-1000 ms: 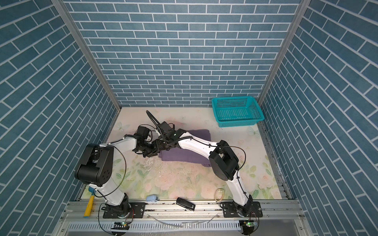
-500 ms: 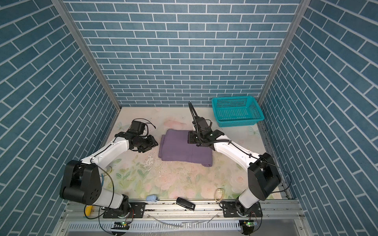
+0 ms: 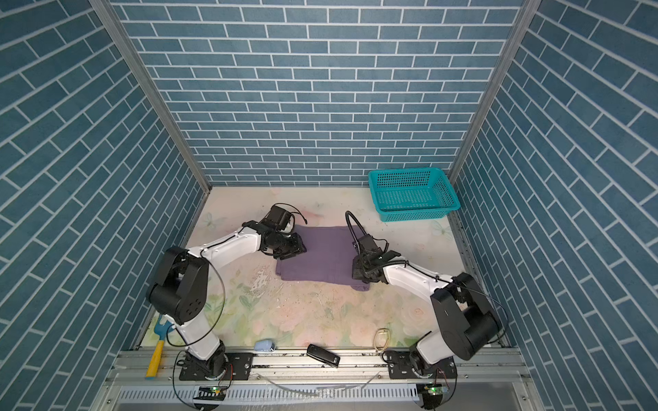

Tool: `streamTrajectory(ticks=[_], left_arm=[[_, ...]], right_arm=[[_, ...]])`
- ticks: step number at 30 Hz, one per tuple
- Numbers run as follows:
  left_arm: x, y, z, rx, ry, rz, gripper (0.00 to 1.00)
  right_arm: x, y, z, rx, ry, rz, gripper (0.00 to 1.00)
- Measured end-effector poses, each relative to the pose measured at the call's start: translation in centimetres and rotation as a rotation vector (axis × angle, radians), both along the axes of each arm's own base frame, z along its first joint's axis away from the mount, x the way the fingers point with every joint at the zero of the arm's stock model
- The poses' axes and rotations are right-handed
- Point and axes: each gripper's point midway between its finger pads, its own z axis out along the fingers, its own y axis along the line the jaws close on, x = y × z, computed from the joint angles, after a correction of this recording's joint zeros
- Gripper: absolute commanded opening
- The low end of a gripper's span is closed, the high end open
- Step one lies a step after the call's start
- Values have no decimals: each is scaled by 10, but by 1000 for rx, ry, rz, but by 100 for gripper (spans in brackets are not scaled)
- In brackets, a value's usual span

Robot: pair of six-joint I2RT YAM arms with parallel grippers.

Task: Fold and stack the trousers

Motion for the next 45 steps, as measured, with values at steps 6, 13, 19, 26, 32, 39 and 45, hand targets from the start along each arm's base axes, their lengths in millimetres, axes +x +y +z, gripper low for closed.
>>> streamTrajectory(ticks=[6,13,19,26,32,39,45], left_arm=[[12,35,-23,-24,50,107,45],[58,155,-18,4,14,415,45],[62,233,16,99,-44,595,52],[51,155,79,110,-187,374,53],[12,73,51,117,-123,132,52],[-38,72,-9,164,43,77,53],[-36,78,-33,140,94,100,53]], right_arm=[[14,31,-16,16,-5,40,0],[40,128,-12,128,-16,181,0],[45,194,1,268,-23,298,0],[53,182,92,277,-269,341,0],[51,130,169,249,-476,273,31],[38,126,86,133,-271,319,30],[18,137,5,49,-82,375,30]])
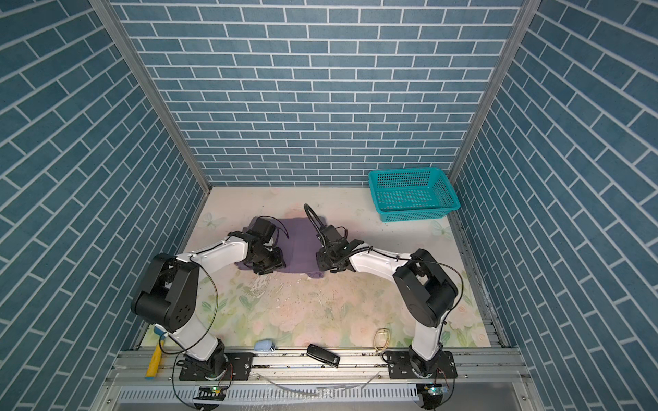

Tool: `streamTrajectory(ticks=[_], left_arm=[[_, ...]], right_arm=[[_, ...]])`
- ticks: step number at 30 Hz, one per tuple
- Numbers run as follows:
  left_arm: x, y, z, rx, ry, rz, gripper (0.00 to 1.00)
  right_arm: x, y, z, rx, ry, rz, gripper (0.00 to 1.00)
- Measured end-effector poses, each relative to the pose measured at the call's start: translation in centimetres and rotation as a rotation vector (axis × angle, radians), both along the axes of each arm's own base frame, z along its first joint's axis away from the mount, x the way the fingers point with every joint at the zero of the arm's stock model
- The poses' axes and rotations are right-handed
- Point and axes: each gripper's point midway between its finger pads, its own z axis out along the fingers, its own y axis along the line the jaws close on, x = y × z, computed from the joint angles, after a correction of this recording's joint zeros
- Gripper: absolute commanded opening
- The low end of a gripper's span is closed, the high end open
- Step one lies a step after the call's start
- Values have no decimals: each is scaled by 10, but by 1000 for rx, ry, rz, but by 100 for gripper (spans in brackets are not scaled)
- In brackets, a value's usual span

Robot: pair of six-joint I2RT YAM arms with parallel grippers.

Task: Fold and stack the trousers
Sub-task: 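Carry the folded bundle with both grippers to the far corner of the table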

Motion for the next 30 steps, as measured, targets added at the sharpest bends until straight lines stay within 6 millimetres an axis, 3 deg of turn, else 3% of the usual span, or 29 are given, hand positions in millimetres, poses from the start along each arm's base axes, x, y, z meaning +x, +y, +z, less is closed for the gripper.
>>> streamTrajectory(ticks=[3,8,13,21,25,30], left_arm=[[5,8,-7,-33,12,40,52],[29,37,-5,-82,-28,155,52],[58,68,-3,-114,-72,272,52],[115,89,0,-155,-139,363,52],[143,93,0,-177,-174,386,52],[177,97,2,-202,-207,403,52]], right_arm=[[-1,8,-18,-14,43,6,30],[22,41,-14,19,46,17,31],[60,87,-15,51,31,57,31],[123,143,-12,144,-14,88,32],[157,155,-7,216,-31,72,37],[186,147,-4,283,-29,25,39]])
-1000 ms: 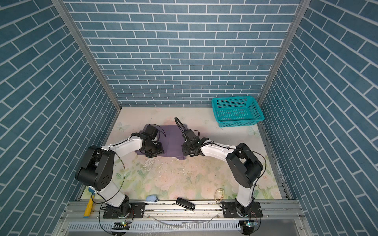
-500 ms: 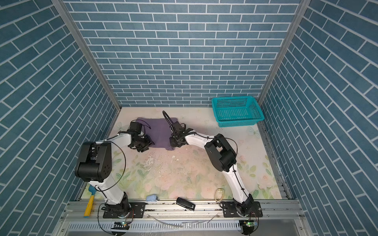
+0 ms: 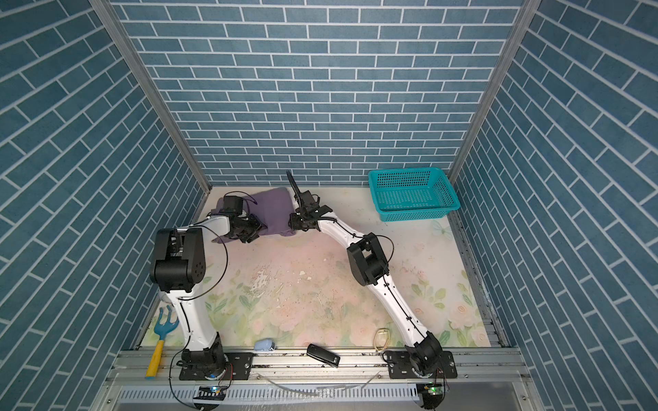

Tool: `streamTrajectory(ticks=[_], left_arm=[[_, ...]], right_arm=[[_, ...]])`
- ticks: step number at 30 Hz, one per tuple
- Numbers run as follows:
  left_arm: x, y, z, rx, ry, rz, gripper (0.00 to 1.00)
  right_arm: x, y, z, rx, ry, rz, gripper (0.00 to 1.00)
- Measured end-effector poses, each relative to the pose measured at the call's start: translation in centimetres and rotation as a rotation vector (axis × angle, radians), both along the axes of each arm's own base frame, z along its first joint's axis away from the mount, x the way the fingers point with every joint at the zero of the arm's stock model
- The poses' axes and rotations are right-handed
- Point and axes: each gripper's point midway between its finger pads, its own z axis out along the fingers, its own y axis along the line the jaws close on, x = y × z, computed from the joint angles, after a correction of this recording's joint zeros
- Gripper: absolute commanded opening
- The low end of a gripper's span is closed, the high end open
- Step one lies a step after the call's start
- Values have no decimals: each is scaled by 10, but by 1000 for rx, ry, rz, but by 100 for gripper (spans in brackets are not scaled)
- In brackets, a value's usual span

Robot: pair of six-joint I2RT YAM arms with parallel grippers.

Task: Fold and stack the trousers
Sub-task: 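Carry the folded bundle with both grippers to the far corner of the table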

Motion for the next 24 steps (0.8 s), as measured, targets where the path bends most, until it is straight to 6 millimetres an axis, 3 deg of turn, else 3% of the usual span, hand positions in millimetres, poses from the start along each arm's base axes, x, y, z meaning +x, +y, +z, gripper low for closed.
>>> streamTrajectory(ticks=[4,8,14,18,21,24], left_arm=[[15,6,1,-18,-18,12,52],[17,19,1,-29,-25,34,52],[15,48,2,7,-11,77,52],[0,62,6,72,27,99,52],[-17,66,28,111,23,108,52],[-35,65,73,148,-52,117,56]], right_arm=[[15,-11,4,30,1,-29,39],[18,-11,7,52,-4,-29,39],[-1,-11,6,61,33,-9,38],[-23,-30,16,40,45,-14,38],[-42,-52,41,28,13,-31,38],[-63,-80,80,39,-64,-57,38]])
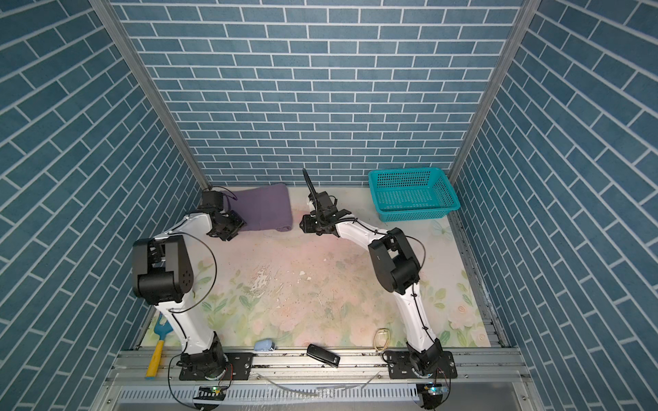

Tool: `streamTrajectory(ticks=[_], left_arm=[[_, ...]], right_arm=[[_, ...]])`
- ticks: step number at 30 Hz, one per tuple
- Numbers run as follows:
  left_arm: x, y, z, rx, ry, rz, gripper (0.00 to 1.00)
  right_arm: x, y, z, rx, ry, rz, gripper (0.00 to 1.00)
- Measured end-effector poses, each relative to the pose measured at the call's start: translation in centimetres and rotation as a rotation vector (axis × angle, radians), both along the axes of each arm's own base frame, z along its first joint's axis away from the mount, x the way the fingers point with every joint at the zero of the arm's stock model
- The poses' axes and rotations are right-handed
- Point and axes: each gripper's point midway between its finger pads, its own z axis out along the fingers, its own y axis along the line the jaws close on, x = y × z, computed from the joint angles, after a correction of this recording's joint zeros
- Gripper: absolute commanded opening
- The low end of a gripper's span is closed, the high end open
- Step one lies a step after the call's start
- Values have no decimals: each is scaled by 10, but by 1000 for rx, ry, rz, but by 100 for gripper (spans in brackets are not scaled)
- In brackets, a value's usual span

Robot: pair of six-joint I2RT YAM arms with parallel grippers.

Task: Fold and stack the trousers
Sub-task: 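Carry the folded bundle with both grippers to the far corner of the table, then release the bundle and draw both grippers back toward the robot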

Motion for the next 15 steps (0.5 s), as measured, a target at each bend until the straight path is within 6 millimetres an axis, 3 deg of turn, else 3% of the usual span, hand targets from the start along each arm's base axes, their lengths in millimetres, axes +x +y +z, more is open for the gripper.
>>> streamTrajectory(ticks=[5,6,7,8,9,15], left_arm=[[-38,-10,84,80,-195,1,71],[-50,-13,98,97,-234,-2,99],[-60,-15,108,106,-269,1,99],[-69,-16,114,110,-288,8,99],[-81,-17,119,119,-311,12,99],[-138,-15,108,161,-378,23,99]], right_arm=[[-35,-55,52,18,-130,-88,41],[-42,-66,56,11,-145,-109,42],[-48,-78,59,-2,-157,-133,44],[-54,-89,59,-14,-161,-155,83],[-61,-101,60,-36,-175,-173,99],[-102,-195,75,-165,-273,-389,99]])
